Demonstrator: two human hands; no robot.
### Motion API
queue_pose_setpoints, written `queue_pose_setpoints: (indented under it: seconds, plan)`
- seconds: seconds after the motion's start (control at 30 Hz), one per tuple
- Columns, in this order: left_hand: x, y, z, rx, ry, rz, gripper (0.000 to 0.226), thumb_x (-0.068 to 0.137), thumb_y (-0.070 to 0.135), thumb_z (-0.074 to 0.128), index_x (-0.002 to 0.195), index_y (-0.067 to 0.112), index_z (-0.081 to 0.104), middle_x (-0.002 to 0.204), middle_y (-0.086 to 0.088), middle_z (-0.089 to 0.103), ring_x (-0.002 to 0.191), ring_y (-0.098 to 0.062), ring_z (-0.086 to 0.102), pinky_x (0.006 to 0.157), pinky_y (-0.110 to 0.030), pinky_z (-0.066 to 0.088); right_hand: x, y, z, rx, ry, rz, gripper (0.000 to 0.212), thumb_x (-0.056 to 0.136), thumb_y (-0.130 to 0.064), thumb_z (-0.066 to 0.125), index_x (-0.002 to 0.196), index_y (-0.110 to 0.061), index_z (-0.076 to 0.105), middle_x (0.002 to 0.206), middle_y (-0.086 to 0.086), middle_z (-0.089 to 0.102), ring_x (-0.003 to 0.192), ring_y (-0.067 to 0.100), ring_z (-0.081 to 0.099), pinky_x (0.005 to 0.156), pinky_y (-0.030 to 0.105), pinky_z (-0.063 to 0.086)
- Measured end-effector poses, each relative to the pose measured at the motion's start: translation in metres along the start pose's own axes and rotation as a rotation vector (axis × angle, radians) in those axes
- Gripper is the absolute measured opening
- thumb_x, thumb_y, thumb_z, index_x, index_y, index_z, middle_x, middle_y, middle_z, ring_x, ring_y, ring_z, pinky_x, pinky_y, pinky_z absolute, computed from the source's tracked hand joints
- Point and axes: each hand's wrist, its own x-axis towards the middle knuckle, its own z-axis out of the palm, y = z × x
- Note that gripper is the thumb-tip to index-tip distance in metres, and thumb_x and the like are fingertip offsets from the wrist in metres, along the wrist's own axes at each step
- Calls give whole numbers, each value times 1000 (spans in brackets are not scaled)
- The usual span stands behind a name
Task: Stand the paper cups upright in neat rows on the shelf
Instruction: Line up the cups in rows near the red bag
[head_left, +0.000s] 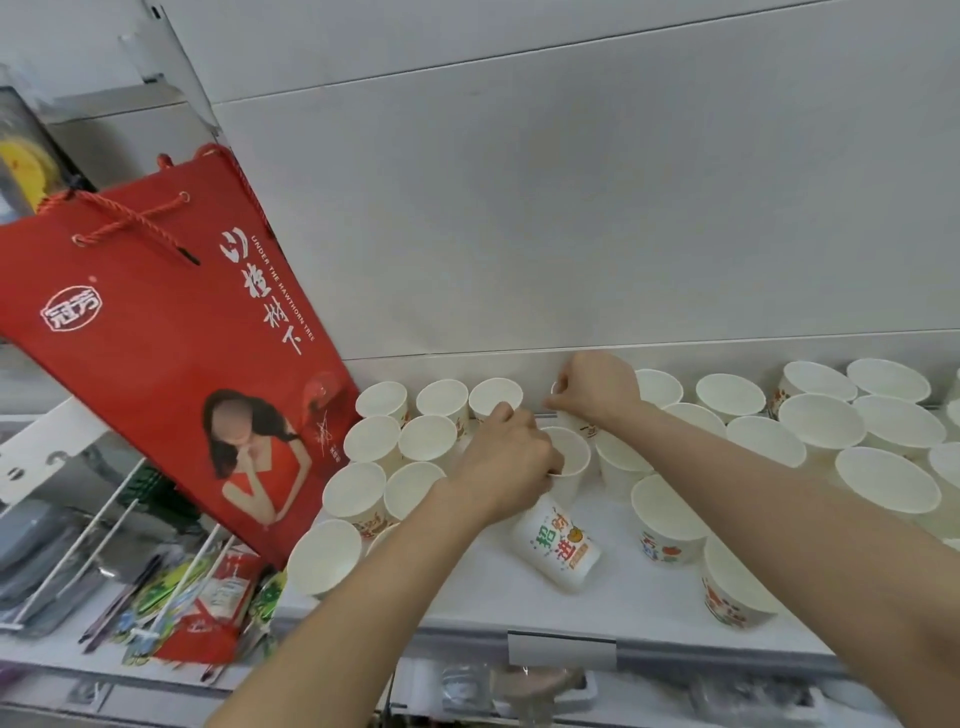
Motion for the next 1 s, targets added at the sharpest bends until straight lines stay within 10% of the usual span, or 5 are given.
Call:
queue_pose_setpoints:
  seconds: [0.23,0.43,1.0]
  plan:
    - [-7,-26,-17,-381,93,-103,24,88,33,59,109,34,70,108,7,70,107,-18,54,90,-34,37,-7,-1,-3,238,0,-15,38,80,-31,63,48,-18,46,48,-2,44,55,21,45,47,28,29]
    - [9,-80,-7,-194,86,-313,29,88,26,61,115,33,67,110,6,69,108,-21,54,92,-30,35,-10,36,-11,-1,-102,-239,26,73,-19,67,95,-31,73,96,-11,70,100,15,55,95,31,38]
    - [-12,-87,-8,-385,65,-284,12,81,29,69,91,35,74,92,13,70,91,-12,61,77,-29,49,-33,32,-16,220,117,-272,17,81,-15,68,93,-23,75,93,-9,72,91,15,59,79,29,45]
